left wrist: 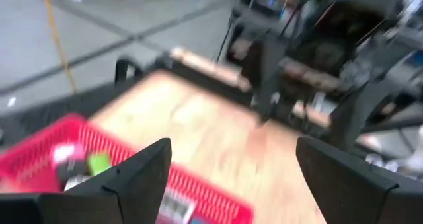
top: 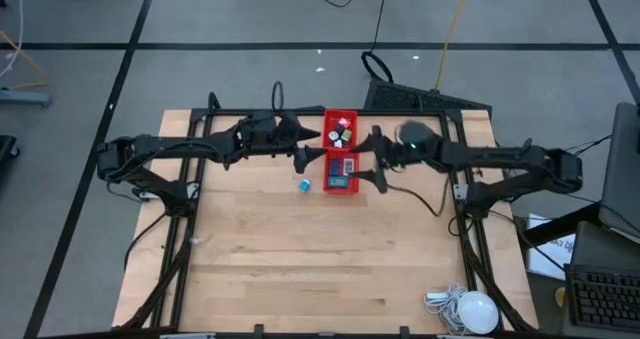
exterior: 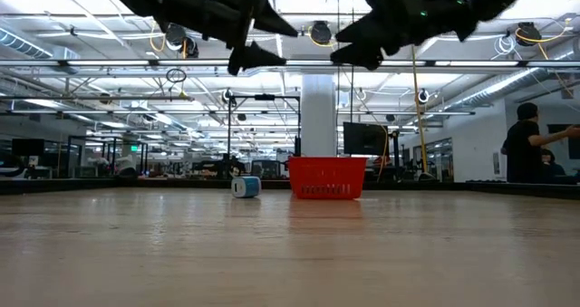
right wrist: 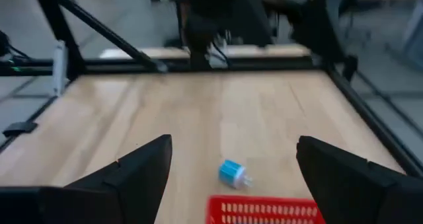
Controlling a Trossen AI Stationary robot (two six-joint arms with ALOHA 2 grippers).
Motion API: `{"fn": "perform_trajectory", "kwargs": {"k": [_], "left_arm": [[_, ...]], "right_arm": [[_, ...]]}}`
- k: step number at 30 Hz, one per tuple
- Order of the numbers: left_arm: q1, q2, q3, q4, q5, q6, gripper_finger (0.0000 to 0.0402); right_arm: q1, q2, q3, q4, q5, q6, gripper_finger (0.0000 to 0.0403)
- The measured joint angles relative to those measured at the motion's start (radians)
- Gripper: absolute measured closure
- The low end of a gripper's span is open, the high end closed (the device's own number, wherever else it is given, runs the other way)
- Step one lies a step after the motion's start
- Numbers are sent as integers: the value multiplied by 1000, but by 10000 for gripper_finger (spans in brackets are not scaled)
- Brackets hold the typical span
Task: Pick & Place Office items
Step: Put the blue charger adapter into the top red basket
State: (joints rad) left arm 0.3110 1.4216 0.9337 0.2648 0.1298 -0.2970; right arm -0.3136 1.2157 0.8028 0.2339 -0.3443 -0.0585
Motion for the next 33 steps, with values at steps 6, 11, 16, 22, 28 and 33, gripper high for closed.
{"fn": "perform_trajectory", "kwargs": {"k": [6, 11, 16, 22, 28, 33], "left_arm": [[-48, 0, 1, -302, -21, -4, 72], [-170, 29, 0, -503, -307, -61, 86], [-244, 124, 1, -523, -390, -195, 97], [-231, 238, 1, -526, -364, -309, 109], [-190, 317, 1, -524, -278, -336, 136], [-170, 358, 1, -514, -280, -337, 161]], "right_arm": [[49, -65, -234, 416, 1, 17, 94], [54, -72, -298, 584, 2, 20, 94], [54, -76, -298, 583, 3, 21, 94], [54, -77, -298, 585, 7, 53, 94], [54, -77, -298, 585, 8, 50, 94], [54, -77, -298, 585, 8, 47, 94]]}}
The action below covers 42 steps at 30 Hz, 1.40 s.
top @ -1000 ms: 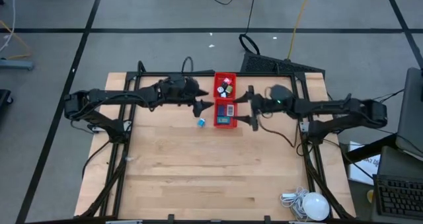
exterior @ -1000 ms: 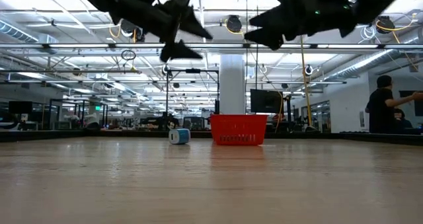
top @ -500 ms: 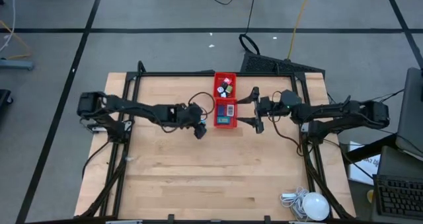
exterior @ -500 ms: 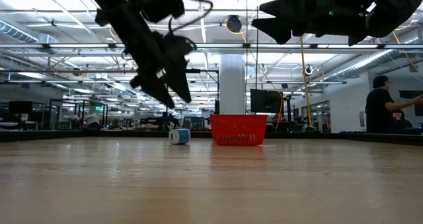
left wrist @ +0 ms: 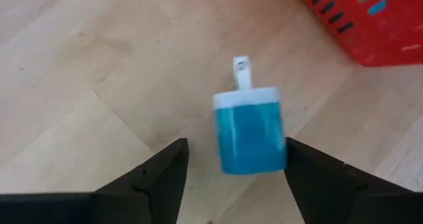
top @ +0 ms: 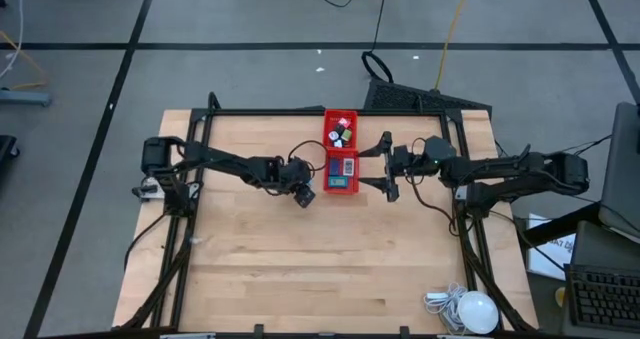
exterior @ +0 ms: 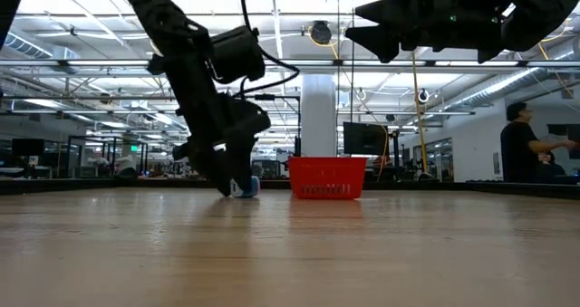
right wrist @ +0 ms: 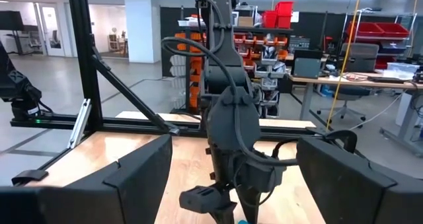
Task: Pick & Place Office items
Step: Put the blue charger adapter into the top red basket
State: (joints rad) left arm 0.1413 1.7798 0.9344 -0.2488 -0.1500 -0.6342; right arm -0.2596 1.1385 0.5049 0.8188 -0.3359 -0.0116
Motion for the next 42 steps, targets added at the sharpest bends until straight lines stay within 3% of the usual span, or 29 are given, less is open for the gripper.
{"fn": "perform_trajectory", "kwargs": {"k": [7, 12, 17, 22, 26, 30, 33, 42], "left_arm": [[23, 2, 0, 24, 1, 6, 206], [27, 0, 0, 13, 2, 63, 273], [40, -88, -1, -9, 19, 110, 274], [26, -273, -1, 15, 22, 160, 274], [-9, -402, 0, 140, 21, 266, 274], [-71, -435, 0, 372, 36, 456, 274], [-103, -410, 1, 545, 68, 528, 274], [-111, -241, 0, 833, 101, 506, 274]], "right_arm": [[0, 0, 0, -7, 1, -4, 94], [0, 0, 0, -8, 2, -4, 94], [0, 7, 0, -7, 2, -31, 94], [4, 29, 0, -30, 5, -106, 94], [31, 59, 0, -30, 108, -197, 94], [76, 101, 1, 37, 243, -324, 94], [126, 135, 1, 118, 326, -437, 94], [284, 241, 1, 411, 539, -790, 94]]}}
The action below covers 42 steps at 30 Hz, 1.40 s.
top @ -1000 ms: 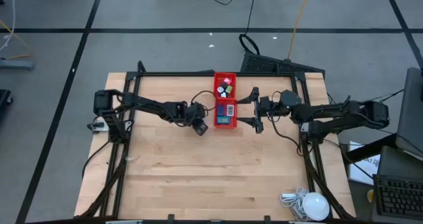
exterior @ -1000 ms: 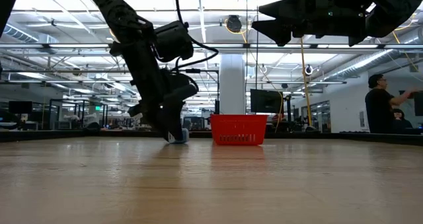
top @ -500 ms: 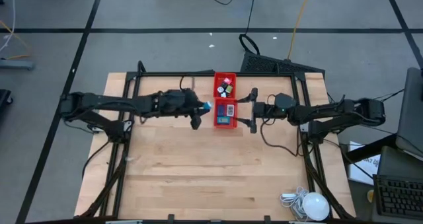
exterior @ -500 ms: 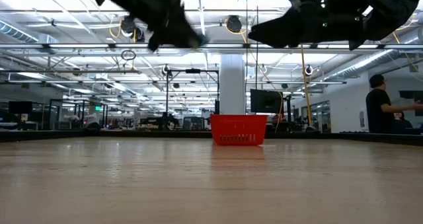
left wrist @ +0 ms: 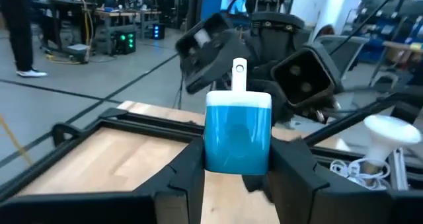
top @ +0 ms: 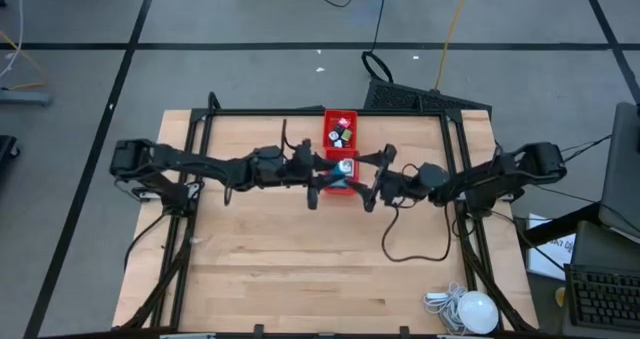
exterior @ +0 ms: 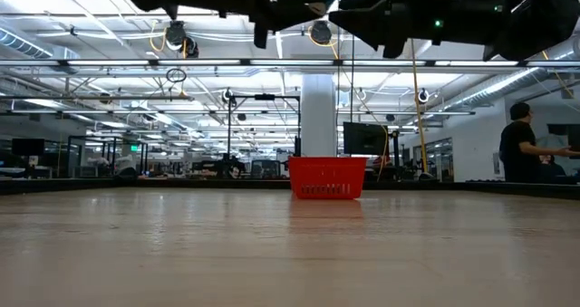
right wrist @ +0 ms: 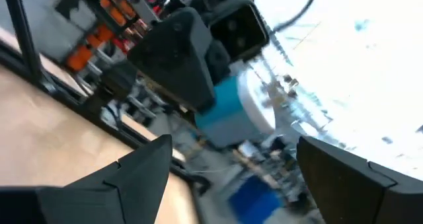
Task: Pick & Place Office items
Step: Put the blue charger adapter into the top red basket
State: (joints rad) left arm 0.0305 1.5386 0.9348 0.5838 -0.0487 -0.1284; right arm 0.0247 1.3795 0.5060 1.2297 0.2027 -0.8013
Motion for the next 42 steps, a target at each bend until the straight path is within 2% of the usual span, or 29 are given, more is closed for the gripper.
{"fn": "perform_trajectory", "kwargs": {"k": [6, 12, 17, 25, 29, 42], "left_arm": [[32, 34, 0, 77, 6, -93, 274], [61, 34, 0, 92, 47, -183, 274], [58, 35, 0, 96, 64, -219, 274], [46, 48, 0, 103, 66, -253, 274], [41, 69, 0, 123, 67, -264, 274], [42, 85, 0, 144, 70, -299, 274]], "right_arm": [[57, 32, 11, 40, 118, -217, 94], [69, 32, 20, 60, 190, -266, 95], [69, 32, 21, 68, 189, -260, 112], [69, 32, 21, 68, 185, -259, 165], [69, 32, 20, 62, 148, -238, 188], [68, 30, 20, 58, 118, -229, 241]]}}
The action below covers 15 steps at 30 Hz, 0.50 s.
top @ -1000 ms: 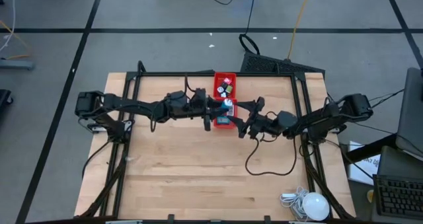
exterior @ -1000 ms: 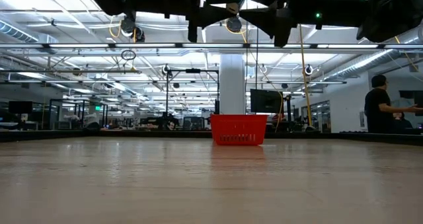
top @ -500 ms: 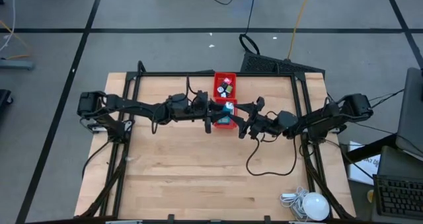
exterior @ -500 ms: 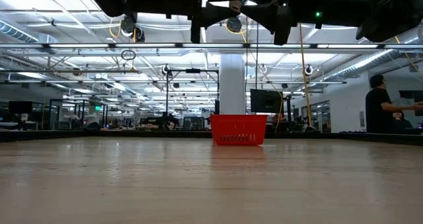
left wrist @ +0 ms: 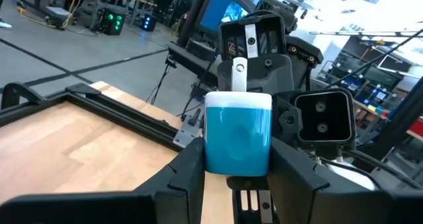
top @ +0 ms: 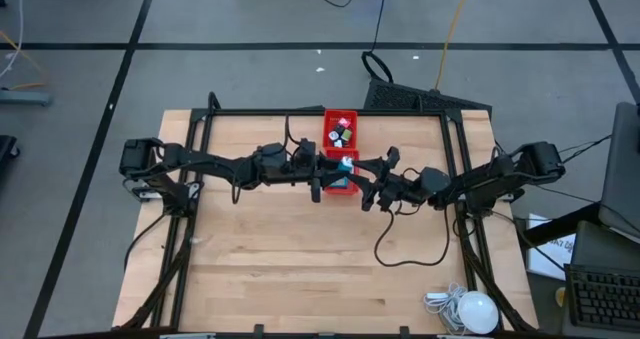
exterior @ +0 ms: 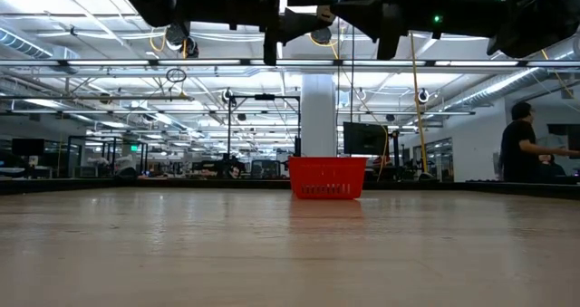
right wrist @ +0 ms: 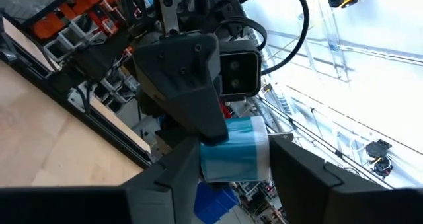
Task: Pick & Place Office items
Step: Put the blue charger adapter into the top red basket
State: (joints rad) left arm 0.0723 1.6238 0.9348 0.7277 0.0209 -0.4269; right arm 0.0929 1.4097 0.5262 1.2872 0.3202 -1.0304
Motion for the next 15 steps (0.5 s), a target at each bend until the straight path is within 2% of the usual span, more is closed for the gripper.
{"fn": "perform_trajectory", "kwargs": {"k": [4, 9, 15], "left_arm": [[0, -1, 0, -3, 1, -7, 274], [-8, -1, 0, 0, -1, -14, 272], [-14, 0, 2, 5, -19, 21, 190]], "right_arm": [[0, 0, 0, -1, -1, 27, 262], [0, 0, -1, -1, -4, 39, 264], [0, 4, 0, -21, 3, 117, 264]]}}
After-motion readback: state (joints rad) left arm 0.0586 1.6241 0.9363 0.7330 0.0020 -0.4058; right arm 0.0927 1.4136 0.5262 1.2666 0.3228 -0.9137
